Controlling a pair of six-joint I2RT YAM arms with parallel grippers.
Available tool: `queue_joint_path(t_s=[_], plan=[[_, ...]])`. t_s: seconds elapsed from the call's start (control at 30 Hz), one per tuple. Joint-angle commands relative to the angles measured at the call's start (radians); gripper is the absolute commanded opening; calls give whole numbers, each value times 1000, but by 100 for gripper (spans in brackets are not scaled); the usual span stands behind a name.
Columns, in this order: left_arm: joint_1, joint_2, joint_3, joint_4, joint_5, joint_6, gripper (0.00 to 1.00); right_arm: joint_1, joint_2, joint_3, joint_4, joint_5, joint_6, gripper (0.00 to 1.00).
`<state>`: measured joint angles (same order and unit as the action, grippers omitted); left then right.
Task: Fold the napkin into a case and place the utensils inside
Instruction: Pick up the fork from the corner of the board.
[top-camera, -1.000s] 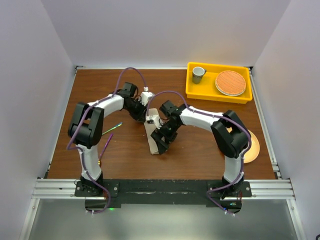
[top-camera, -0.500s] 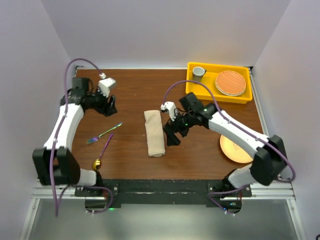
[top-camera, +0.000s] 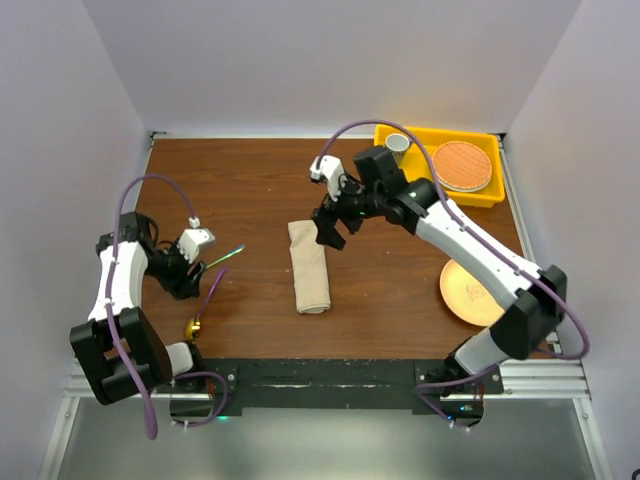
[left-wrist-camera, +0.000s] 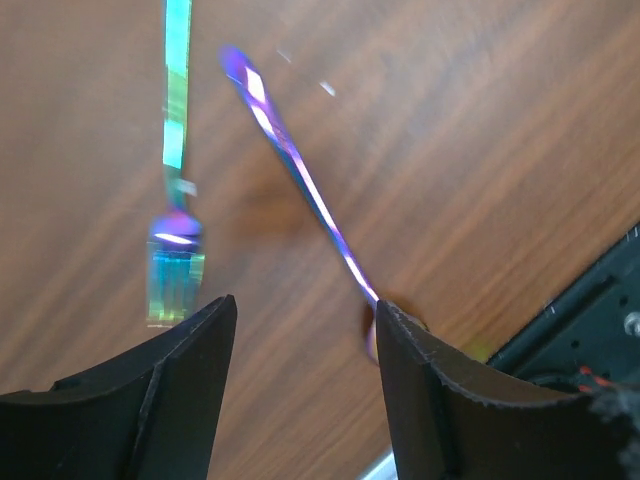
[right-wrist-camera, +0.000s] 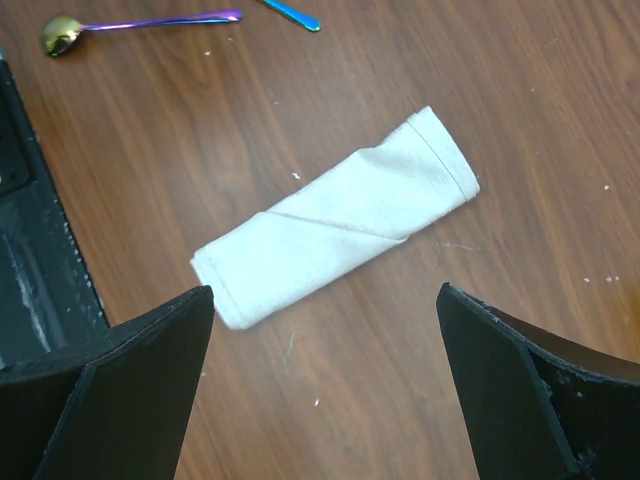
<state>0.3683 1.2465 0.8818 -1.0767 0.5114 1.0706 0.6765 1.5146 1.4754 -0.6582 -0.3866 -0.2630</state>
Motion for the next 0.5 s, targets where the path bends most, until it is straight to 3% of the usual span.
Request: queue_joint_path(t_s=[0.0,0.17,0.37,0.47], plan=[[6,-27,-90,29,-50,77,63,1,53,48,-43,6,24,98],[6,-2,-121,99,-105,25,62,1,81,45,-6,-14,31,98],[6,120,15,189,-86,-135,61,1,98,3,45,-55,-39,98],[8,195,106,196,-100,-130,59,1,111,2,52,-64,-55,98]])
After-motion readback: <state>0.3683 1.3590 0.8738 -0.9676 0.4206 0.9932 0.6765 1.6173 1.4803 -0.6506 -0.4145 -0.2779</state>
